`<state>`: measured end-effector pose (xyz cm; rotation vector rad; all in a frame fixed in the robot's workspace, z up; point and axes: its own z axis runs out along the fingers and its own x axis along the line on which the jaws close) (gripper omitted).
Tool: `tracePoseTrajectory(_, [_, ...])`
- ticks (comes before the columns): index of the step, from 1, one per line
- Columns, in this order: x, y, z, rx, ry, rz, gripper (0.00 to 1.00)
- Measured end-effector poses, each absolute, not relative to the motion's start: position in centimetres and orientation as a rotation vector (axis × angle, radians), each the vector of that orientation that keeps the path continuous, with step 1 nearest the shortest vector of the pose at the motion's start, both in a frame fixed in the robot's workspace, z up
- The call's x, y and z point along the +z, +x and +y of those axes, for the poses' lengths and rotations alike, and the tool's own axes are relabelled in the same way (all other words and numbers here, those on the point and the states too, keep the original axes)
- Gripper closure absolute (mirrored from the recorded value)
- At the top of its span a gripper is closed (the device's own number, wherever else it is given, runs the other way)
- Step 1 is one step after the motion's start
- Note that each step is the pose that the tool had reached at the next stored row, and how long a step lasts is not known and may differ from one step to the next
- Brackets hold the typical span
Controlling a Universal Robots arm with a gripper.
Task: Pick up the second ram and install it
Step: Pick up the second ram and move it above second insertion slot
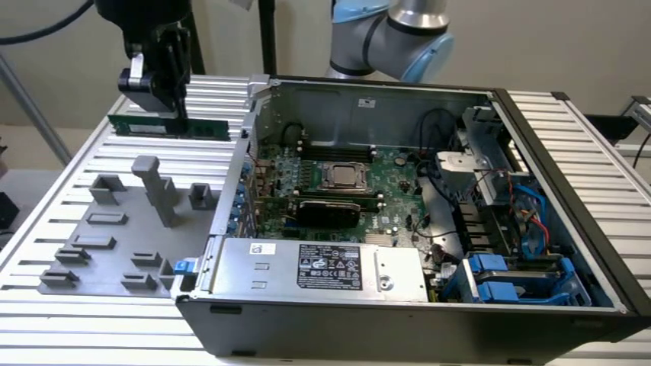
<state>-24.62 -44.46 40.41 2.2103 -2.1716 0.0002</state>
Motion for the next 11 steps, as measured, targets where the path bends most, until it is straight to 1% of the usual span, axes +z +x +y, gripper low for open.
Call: tracePoseTrajectory(11, [40.4, -20.7, -43.3, 0.001, 2.210, -2.171, 0.86])
